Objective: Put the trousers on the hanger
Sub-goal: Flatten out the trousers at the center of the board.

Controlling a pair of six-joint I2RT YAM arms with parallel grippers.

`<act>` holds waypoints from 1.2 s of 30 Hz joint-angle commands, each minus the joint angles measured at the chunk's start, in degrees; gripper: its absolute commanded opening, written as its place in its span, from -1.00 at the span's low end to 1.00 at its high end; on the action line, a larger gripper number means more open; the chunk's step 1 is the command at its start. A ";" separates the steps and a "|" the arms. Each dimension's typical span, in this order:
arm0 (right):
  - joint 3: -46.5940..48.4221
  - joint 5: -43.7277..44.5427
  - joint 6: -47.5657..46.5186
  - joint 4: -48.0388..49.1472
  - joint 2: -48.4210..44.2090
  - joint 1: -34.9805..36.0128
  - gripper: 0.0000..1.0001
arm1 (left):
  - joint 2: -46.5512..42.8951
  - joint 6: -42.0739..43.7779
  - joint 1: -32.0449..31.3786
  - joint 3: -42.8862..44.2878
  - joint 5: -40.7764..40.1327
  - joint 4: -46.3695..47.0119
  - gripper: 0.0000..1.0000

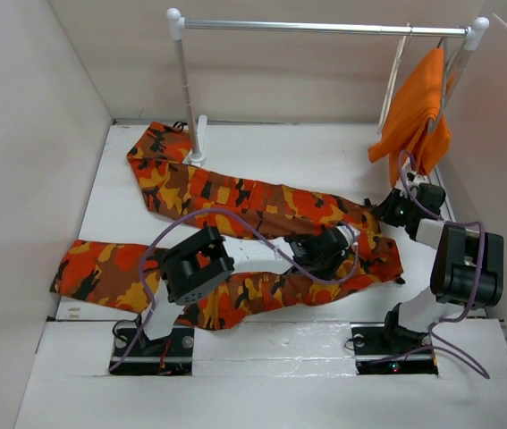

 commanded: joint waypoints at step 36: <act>-6.78 11.31 -4.52 -22.81 -40.23 5.60 -1.00 | -35.87 -15.61 48.97 -12.25 -2.72 -3.74 0.40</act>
